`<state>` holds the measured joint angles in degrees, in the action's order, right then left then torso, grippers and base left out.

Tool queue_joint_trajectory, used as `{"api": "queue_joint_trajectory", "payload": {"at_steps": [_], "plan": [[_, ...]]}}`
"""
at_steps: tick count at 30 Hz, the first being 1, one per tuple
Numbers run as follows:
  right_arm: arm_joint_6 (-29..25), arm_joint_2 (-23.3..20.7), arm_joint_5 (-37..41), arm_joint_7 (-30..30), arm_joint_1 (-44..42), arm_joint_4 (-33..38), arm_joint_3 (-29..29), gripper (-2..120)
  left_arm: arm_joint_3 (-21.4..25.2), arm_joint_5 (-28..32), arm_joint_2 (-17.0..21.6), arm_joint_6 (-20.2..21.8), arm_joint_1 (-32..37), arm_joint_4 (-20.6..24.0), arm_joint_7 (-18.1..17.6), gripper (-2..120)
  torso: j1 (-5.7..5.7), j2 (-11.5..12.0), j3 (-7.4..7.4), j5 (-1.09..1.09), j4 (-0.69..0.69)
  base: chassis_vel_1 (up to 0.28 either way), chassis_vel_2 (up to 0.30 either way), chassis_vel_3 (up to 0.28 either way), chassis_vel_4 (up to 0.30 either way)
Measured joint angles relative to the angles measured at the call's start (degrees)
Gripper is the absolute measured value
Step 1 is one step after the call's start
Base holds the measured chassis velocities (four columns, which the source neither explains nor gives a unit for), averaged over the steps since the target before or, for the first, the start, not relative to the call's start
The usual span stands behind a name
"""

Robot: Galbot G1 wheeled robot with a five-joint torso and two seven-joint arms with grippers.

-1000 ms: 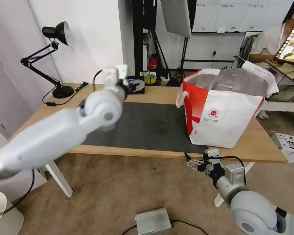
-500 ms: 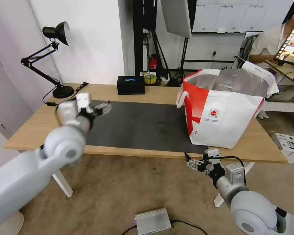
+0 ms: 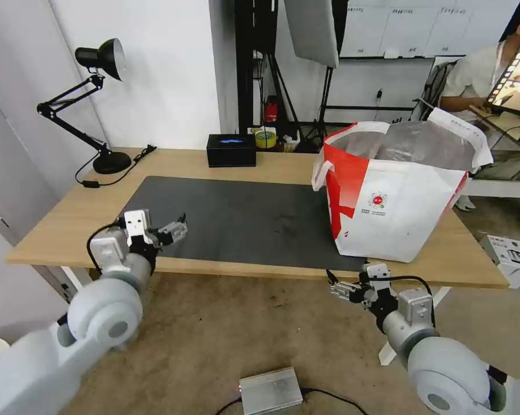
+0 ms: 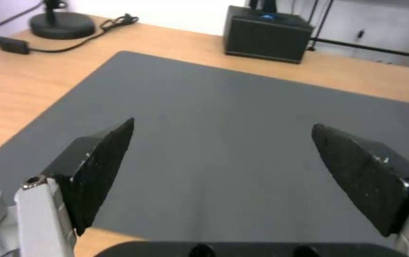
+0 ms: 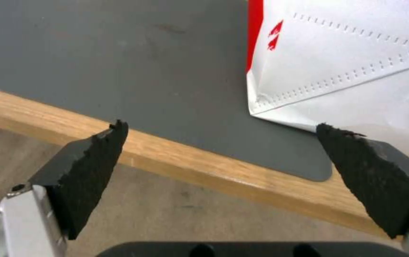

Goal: Pick up the trash from the table and place it into the takeout bag.

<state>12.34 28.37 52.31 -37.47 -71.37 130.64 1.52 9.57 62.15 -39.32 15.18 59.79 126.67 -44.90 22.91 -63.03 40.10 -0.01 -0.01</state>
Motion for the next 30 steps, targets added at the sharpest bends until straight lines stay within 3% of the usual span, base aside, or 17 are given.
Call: {"api": "queue_joint_trajectory", "payload": {"at_steps": [7, 16, 30], "plan": [[0.00, 0.00, 0.00, 0.00, 0.00, 0.00, 0.00, 100, 5.71, -5.65, -1.73, 0.94, 9.08, 0.90, 1.33, 100, 0.00, 0.00, 0.00, 0.01, 0.01, 0.000, 0.000, 0.000, 0.000], [0.00, 0.00, 0.00, 0.00, 0.00, 0.00, 0.00, 100, 6.95, -10.17, -3.95, 0.94, 15.16, 0.73, 3.30, 100, 0.00, 0.00, 0.00, 0.01, 0.01, 0.000, 0.000, 0.000, 0.000], [0.00, 0.00, 0.00, 0.00, 0.01, 0.00, 0.00, 100, 9.16, -10.62, -4.74, 1.38, 18.84, 2.18, 3.66, 100, 0.00, 0.00, 0.00, 0.01, 0.01, 0.000, 0.000, 0.000, 0.000]]}}
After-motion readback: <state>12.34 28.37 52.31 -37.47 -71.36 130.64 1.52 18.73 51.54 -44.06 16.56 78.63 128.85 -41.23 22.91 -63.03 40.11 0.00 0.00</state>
